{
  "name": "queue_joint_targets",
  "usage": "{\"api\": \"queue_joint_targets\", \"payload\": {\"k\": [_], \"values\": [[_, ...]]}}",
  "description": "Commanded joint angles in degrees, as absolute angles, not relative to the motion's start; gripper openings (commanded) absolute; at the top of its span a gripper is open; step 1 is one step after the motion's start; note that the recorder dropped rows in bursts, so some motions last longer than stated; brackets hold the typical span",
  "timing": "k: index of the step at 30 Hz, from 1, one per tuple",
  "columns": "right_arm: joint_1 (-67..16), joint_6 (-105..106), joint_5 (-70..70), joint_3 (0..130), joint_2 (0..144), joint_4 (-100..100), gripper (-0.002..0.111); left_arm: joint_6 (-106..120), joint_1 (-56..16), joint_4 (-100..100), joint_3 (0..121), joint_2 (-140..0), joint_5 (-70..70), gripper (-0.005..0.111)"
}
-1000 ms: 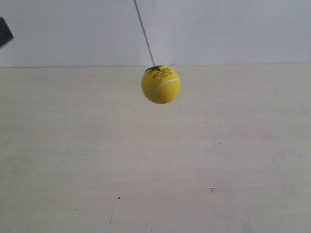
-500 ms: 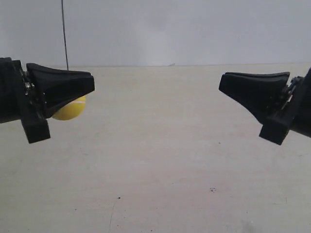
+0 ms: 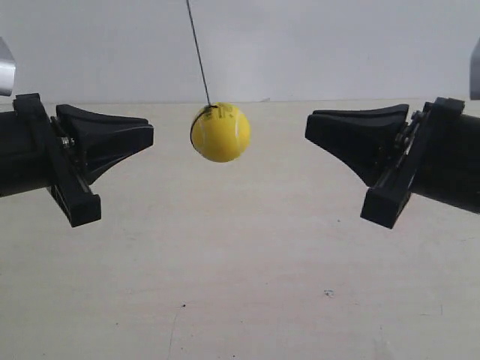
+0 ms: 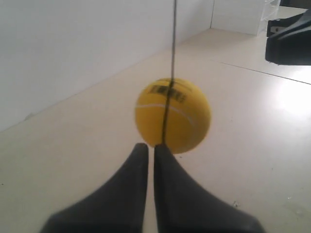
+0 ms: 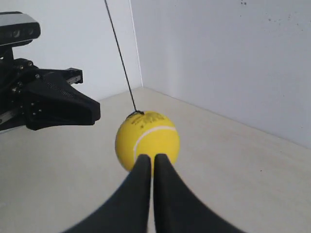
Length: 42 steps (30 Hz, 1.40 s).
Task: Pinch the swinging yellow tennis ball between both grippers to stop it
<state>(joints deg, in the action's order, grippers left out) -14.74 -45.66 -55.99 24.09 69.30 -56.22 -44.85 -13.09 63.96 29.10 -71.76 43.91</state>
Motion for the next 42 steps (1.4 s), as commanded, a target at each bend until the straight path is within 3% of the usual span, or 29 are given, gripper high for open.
{"api": "queue_joint_targets", "payload": {"k": [1,13,42], "values": [[-18.8,-45.7,-49.9,27.0,70.0,-56.1,0.0,-44.5,-13.3,62.9,29.3,-71.8,43.9,0.005],[-25.8,-44.2,-44.7,28.1,71.0,-56.2,0.0,-41.3,-22.3,63.9,29.3,-76.5,43.4,0.005],[-25.8,-50.5,-46.9,28.1,71.0,-64.4,0.0,-43.3,-22.4,64.5,29.3,-72.0,39.1,0.005]]}}
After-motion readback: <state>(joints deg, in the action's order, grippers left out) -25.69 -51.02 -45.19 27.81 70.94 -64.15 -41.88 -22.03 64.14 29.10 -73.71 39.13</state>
